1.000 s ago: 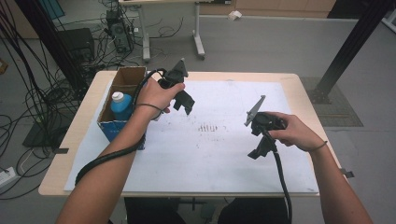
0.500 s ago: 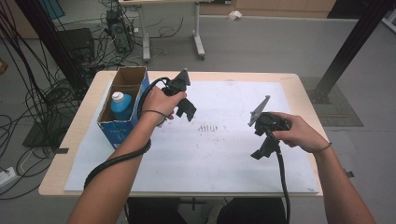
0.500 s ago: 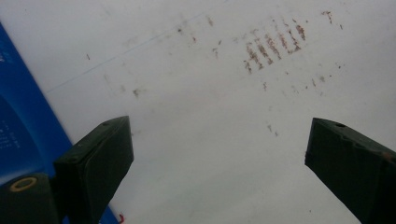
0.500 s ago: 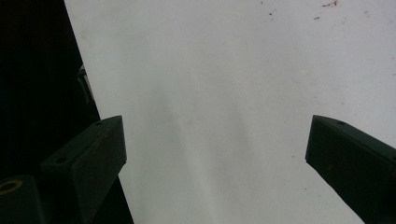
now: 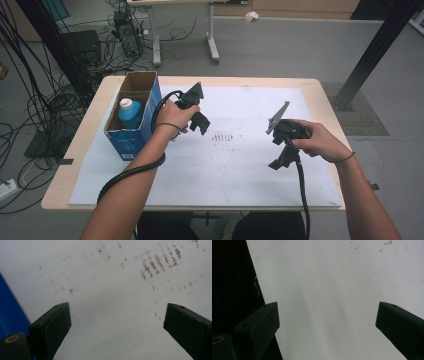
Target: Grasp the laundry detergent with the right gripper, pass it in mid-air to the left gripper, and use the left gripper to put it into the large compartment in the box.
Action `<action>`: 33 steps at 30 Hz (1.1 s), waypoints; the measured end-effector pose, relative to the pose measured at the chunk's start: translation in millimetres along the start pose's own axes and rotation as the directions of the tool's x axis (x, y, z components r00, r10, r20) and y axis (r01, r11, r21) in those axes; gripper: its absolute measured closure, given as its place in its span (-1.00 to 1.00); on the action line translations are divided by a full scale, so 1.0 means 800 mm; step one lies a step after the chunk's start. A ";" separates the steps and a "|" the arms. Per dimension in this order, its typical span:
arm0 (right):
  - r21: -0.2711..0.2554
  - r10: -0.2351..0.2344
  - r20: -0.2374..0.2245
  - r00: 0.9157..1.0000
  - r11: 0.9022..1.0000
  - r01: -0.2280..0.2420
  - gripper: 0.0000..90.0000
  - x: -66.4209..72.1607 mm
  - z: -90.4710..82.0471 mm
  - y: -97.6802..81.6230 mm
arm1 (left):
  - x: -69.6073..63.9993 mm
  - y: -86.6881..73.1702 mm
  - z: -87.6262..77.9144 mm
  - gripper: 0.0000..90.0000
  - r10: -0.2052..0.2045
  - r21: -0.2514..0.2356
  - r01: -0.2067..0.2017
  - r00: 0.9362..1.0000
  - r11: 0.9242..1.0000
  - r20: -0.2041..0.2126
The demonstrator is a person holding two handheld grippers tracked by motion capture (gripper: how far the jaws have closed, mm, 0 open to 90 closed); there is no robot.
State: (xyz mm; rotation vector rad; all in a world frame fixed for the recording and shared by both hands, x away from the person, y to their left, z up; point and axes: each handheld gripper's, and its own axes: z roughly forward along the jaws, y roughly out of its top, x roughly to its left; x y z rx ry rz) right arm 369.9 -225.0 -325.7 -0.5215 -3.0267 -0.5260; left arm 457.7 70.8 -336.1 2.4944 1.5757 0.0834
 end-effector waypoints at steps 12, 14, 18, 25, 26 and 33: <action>0.001 0.006 -0.003 1.000 1.000 -0.006 -0.90 -0.001 0.001 -0.002 | 0.001 -0.003 0.014 -0.82 0.000 0.014 0.000 1.000 1.000 -0.002; -0.003 0.006 0.000 1.000 1.000 -0.006 -0.90 -0.001 0.001 -0.002 | 0.001 -0.003 0.013 -0.83 0.005 0.013 -0.005 1.000 1.000 -0.001; -0.004 0.006 0.002 1.000 1.000 -0.006 -0.90 0.000 -0.001 -0.001 | 0.003 -0.004 0.013 -0.83 0.005 0.019 -0.005 1.000 1.000 -0.003; -0.005 0.002 0.004 1.000 1.000 -0.002 -0.90 0.001 -0.002 0.001 | 0.005 -0.007 0.014 -0.83 -0.002 0.025 0.002 1.000 1.000 -0.003; -0.007 -0.001 0.004 1.000 1.000 0.001 -0.90 0.001 -0.002 0.002 | 0.005 -0.007 0.014 -0.83 0.003 0.029 -0.003 1.000 1.000 -0.002; -0.005 0.004 0.006 1.000 1.000 -0.004 -0.90 0.002 -0.004 0.002 | 0.003 -0.007 0.016 -0.83 0.005 0.035 -0.005 1.000 0.999 0.001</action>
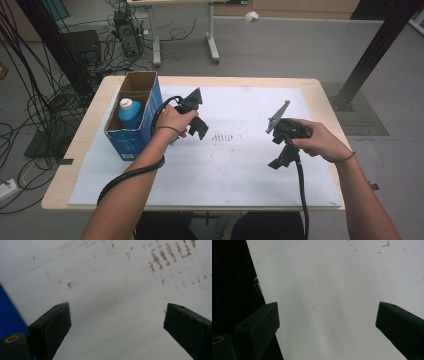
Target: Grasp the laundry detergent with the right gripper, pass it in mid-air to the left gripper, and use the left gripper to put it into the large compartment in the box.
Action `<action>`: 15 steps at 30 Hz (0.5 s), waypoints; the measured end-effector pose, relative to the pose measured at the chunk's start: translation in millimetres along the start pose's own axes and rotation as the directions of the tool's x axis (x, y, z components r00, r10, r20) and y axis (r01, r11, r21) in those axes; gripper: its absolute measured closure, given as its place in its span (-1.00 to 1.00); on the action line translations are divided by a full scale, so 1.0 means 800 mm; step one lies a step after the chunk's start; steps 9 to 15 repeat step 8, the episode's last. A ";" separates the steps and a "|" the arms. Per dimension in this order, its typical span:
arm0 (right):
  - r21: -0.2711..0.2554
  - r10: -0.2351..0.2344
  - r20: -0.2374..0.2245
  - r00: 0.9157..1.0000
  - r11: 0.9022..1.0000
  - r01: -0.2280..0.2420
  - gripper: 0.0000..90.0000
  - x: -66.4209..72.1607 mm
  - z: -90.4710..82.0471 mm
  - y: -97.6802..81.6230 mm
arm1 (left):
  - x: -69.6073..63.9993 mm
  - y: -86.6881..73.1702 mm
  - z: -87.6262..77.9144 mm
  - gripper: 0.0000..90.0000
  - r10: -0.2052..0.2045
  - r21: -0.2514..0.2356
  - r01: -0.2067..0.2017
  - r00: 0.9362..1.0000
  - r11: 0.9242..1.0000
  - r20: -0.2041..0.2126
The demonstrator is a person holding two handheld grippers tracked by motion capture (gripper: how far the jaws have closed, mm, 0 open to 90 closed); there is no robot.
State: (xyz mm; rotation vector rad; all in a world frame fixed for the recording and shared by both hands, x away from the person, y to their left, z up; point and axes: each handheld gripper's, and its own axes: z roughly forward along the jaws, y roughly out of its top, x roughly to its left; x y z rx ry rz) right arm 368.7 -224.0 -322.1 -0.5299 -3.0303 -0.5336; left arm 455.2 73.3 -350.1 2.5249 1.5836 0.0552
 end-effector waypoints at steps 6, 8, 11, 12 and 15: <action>0.002 0.000 0.003 1.000 1.000 0.000 -0.90 0.002 -0.001 -0.001 | -0.001 0.000 -0.004 -0.83 0.001 -0.007 -0.001 1.000 1.000 -0.002; -0.004 -0.001 0.004 1.000 1.000 0.001 -0.90 0.003 -0.002 -0.001 | -0.001 0.001 -0.005 -0.83 0.009 -0.007 -0.009 1.000 1.000 -0.006; -0.004 -0.001 0.004 1.000 1.000 0.001 -0.90 0.003 -0.002 -0.001 | -0.001 0.001 -0.005 -0.83 0.009 -0.007 -0.009 1.000 1.000 -0.006; -0.004 -0.001 0.004 1.000 1.000 0.001 -0.90 0.003 -0.002 -0.001 | -0.001 0.001 -0.005 -0.83 0.009 -0.007 -0.009 1.000 1.000 -0.006; -0.004 -0.001 0.004 1.000 1.000 0.001 -0.90 0.003 -0.002 -0.001 | -0.001 0.001 -0.005 -0.83 0.009 -0.007 -0.009 1.000 1.000 -0.006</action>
